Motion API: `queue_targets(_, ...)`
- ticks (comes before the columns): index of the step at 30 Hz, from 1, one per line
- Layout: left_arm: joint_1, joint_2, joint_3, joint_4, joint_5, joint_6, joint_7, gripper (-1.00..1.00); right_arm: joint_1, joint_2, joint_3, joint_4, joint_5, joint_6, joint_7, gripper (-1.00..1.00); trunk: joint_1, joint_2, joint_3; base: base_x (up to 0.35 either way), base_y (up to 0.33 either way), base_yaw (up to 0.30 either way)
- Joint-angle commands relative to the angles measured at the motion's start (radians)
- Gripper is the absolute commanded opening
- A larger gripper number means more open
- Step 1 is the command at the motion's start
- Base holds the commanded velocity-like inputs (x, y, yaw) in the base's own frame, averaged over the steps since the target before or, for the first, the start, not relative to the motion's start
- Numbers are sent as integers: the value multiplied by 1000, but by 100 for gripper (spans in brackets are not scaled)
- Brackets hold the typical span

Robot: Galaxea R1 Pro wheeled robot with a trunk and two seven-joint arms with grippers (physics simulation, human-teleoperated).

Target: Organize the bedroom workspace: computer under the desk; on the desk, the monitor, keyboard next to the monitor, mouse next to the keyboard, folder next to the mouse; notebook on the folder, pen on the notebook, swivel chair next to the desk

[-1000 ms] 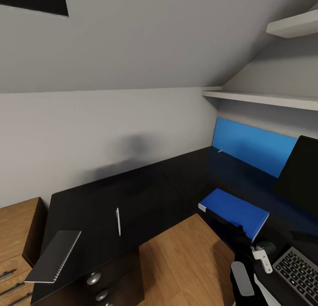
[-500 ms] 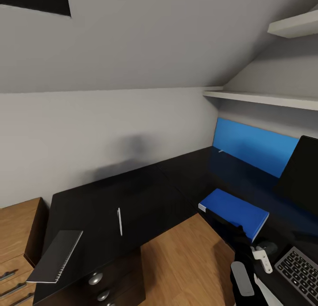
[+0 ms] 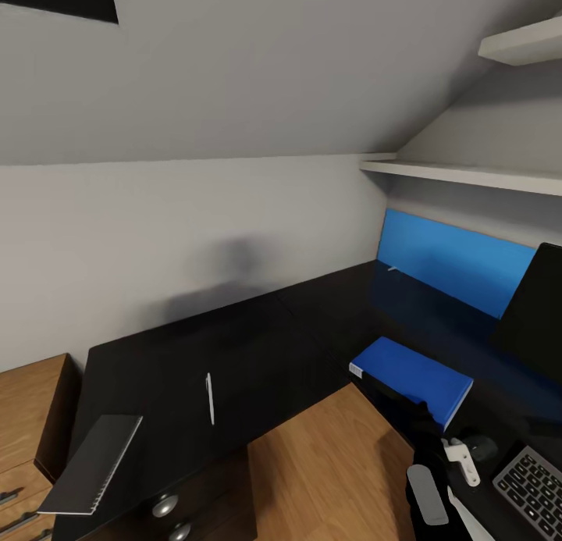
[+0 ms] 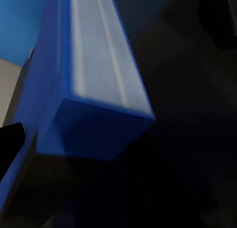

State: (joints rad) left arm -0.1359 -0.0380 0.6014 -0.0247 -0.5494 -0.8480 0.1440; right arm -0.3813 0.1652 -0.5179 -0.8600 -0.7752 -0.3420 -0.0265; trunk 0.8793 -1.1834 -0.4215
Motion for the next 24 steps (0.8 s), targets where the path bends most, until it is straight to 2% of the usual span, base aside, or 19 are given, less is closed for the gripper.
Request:
queue_targets(1,-1,0,3,0,-11,-2,10,100,-1,1,-1,-1,-7,-2,-2,-100,0,-1,-1,7,0,0)
queue_targets(10,0,0,3,0,-11,-2,10,100,-1,0,-2,-1,-9,-2,-13,-100,0,-1,-1,1,0,0)
queue_targets(16,0,0,3,0,-11,-2,9,100,-1,0,-1,-1,-49,-3,-58,-100,0,-1,-1,0,0,0)
queue_targets(24,0,1,3,0,-11,-2,9,100,-1,0,-1,-1,-57,-3,-62,-100,0,-1,-1,0,0,0)
